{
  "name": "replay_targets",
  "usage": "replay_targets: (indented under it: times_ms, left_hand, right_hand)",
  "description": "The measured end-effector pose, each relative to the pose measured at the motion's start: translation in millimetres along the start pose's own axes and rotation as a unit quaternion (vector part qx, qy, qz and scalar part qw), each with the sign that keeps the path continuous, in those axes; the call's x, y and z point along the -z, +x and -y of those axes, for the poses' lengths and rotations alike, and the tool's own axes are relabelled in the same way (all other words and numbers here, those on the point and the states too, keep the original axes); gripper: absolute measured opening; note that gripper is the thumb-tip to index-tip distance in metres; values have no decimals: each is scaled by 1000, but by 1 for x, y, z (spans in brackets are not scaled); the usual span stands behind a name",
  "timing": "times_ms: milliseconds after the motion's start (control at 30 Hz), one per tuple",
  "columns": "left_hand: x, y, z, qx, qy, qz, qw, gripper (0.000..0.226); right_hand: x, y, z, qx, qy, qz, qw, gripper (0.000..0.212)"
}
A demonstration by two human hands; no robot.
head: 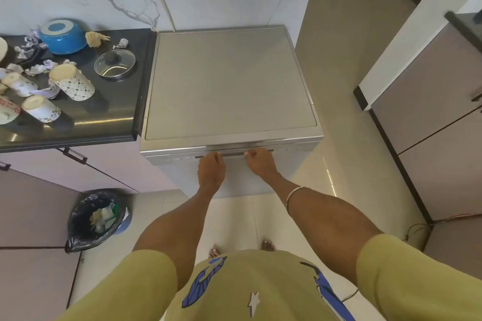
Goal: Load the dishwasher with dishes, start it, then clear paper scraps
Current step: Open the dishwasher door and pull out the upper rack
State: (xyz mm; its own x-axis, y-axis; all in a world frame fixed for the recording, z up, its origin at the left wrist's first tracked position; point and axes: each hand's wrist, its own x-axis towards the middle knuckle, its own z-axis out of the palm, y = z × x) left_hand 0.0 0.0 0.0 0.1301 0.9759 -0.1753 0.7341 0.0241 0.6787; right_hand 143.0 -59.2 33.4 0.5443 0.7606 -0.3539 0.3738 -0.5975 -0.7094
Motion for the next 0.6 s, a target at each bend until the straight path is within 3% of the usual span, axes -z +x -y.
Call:
replay_targets:
  times_ms: [133,200,300,600]
  left_hand:
    - [-2,4,-10,140,-187,72,970,36]
    - [-1,4,-17,214,-297,115,923,38]
    - [-5,12,-18,285,-414,197,841,47]
    - [-21,18,-23,351,-588,178,707,24]
  right_hand:
    - [-6,11,5,-140,206,76,966,31]
    - [-10,16,5,-206,331,103,915,34]
    - [-16,25,5,-268,432,107,855,32]
    - [-32,34,6,-323,586,51,742,31]
